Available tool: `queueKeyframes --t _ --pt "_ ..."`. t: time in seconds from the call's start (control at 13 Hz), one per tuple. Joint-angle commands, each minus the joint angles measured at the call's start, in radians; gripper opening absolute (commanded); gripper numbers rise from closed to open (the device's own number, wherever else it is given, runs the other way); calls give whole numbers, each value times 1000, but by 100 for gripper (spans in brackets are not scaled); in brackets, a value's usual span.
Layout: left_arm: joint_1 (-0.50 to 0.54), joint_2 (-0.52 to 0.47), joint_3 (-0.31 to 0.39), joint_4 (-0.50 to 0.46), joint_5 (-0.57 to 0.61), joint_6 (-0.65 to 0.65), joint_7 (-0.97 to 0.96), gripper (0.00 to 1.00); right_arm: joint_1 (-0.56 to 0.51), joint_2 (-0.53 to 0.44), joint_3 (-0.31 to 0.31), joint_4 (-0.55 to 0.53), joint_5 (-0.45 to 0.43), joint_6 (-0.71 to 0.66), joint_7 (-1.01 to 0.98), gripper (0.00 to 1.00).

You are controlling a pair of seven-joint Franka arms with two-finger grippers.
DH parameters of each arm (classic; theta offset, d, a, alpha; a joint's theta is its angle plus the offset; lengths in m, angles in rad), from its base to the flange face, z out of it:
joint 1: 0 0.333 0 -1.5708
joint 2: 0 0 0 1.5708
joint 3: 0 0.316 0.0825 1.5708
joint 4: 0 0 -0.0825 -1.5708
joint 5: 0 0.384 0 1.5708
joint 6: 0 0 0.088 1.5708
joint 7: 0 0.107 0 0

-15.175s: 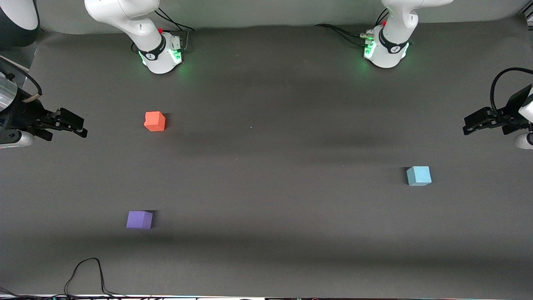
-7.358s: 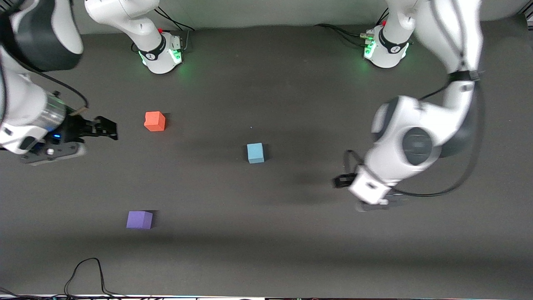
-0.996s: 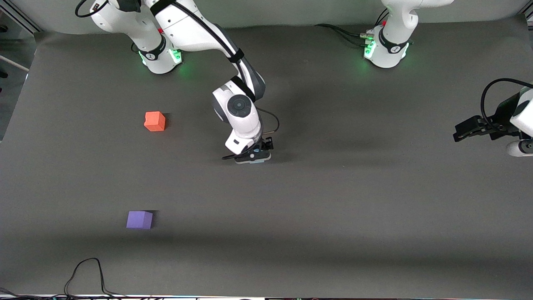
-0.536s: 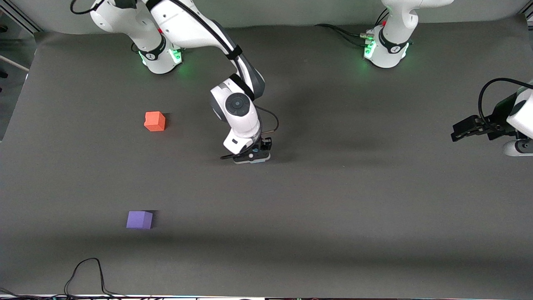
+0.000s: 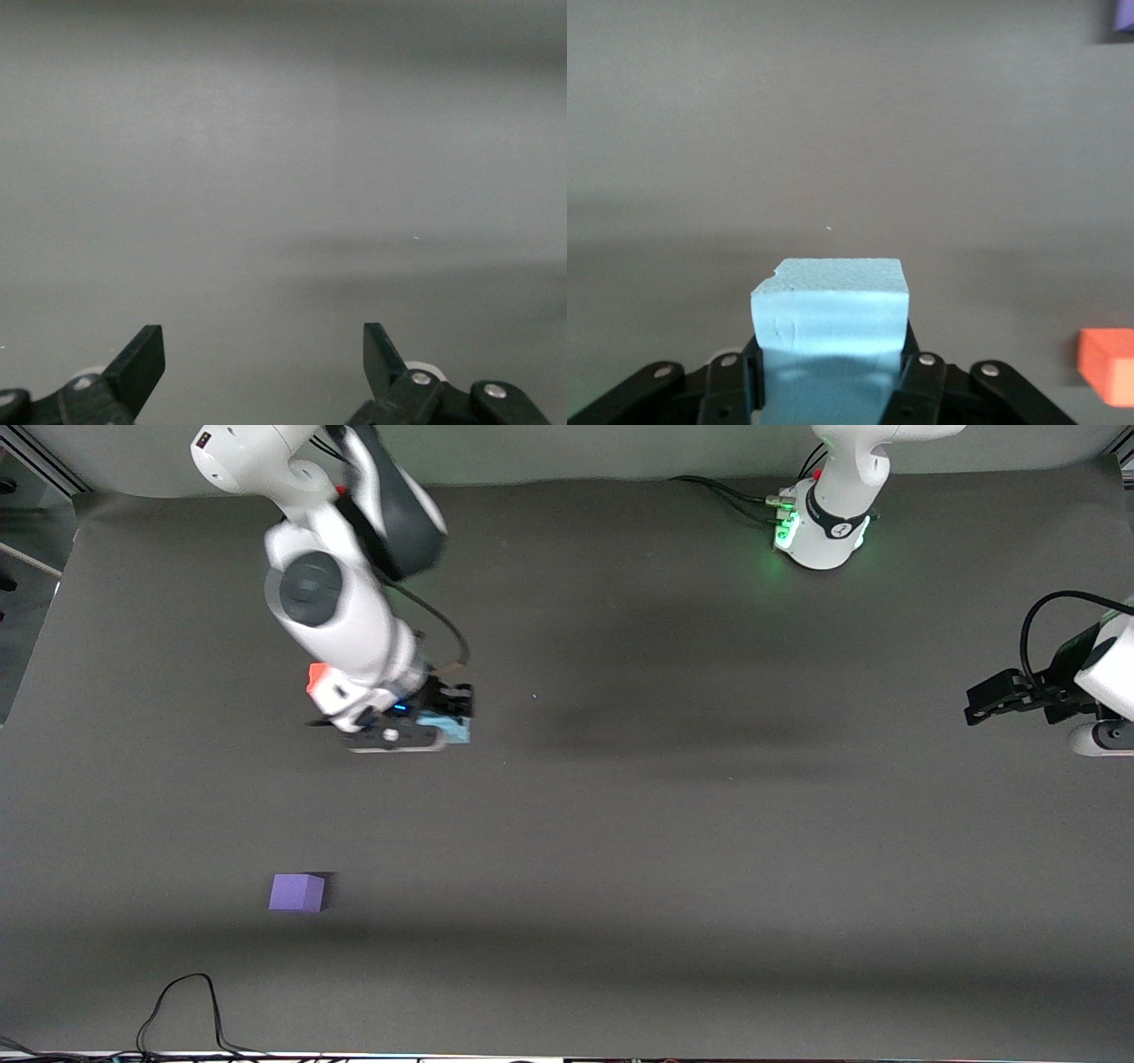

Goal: Place blue block between orange and purple blocks
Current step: 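Carry the blue block with the right gripper toward the orange block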

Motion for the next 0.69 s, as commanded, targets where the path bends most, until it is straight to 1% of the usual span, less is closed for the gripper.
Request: queueKeyframes --t 0.0,0.08,0.15,0.23,0.38,0.46,0.54,0.61 --pt "-6 -21 0 -15 25 -5 14 100 14 -92 -82 -34 -48 -80 -100 33" --pt "-6 -19 0 -15 25 -9 14 100 13 -132 -99 -36 -118 -120 -114 33" --pt "-6 -16 0 -14 25 -12 13 100 11 -164 -104 -37 -169 -149 -130 33" --pt "-4 -16 0 -12 25 -12 11 100 10 -181 -127 -37 -198 -179 -151 33" --pt "-4 -13 0 -10 25 -14 1 100 10 -186 -217 -39 -206 -187 -279 33" --pt "-4 -13 0 -10 25 -14 -2 100 10 -174 -274 -45 -204 -174 -349 33" --pt "-4 -13 0 -10 25 -14 -2 100 10 -171 -320 -86 -204 -127 -413 33" --pt "-2 -13 0 -9 25 -13 -2 100 10 -183 -348 -161 -204 -43 -456 33"
